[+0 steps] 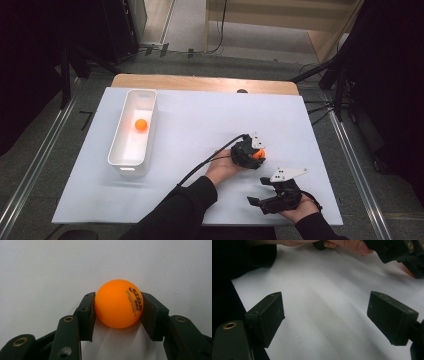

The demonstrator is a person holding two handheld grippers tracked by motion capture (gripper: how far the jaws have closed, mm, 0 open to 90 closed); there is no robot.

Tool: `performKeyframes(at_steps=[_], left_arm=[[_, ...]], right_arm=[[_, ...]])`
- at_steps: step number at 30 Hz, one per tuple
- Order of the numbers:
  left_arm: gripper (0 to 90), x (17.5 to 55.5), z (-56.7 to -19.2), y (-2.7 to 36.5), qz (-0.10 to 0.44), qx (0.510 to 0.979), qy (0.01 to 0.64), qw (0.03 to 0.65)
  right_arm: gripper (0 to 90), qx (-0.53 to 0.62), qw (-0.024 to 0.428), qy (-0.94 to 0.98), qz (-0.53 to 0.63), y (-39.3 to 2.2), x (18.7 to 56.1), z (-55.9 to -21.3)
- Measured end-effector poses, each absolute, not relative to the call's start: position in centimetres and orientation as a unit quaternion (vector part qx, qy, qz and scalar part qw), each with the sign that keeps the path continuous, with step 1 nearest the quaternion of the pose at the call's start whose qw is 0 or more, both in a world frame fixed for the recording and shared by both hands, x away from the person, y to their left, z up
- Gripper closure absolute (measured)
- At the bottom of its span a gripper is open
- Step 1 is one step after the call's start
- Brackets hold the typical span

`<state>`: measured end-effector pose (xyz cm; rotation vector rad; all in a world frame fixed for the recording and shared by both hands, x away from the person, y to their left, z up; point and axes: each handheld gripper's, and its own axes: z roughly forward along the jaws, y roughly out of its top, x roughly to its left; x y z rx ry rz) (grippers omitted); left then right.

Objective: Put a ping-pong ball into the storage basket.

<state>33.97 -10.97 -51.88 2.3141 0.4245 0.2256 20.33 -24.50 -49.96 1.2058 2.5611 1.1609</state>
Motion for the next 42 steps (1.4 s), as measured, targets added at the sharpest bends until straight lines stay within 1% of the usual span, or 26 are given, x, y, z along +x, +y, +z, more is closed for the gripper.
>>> performKeyframes(at_steps=[8,14,16,18,24,27,33,42], left_arm=[[50.9,34.2,-51.8,-10.9,0.076,0.907,0.166,0.381],[51.0,34.6,-51.3,-10.5,0.043,0.905,0.181,0.382],[51.0,34.8,-51.2,-10.3,0.021,0.904,0.187,0.383],[51.0,34.9,-51.0,-10.2,0.012,0.903,0.193,0.383],[50.9,35.1,-50.0,-9.6,0.009,0.899,0.200,0.390],[50.9,35.3,-49.5,-9.2,-0.008,0.897,0.203,0.392],[50.9,35.1,-48.6,-8.8,-0.003,0.900,0.197,0.389],[51.0,35.0,-47.2,-7.8,-0.009,0.900,0.201,0.386]], right_arm=[[12.8,0.394,0.041,0.836,0.380,-24.5,20.3,-49.9],[12.8,0.393,0.043,0.836,0.381,-24.6,20.4,-50.0],[12.8,0.394,0.043,0.836,0.381,-24.6,20.4,-50.0],[12.8,0.394,0.043,0.836,0.380,-24.6,20.4,-50.0],[12.8,0.393,0.044,0.835,0.382,-24.6,20.4,-50.0],[12.8,0.394,0.045,0.835,0.381,-24.6,20.4,-50.0],[12.8,0.396,0.044,0.834,0.382,-24.7,20.4,-49.9],[12.8,0.398,0.048,0.833,0.380,-24.7,20.5,-49.9]])
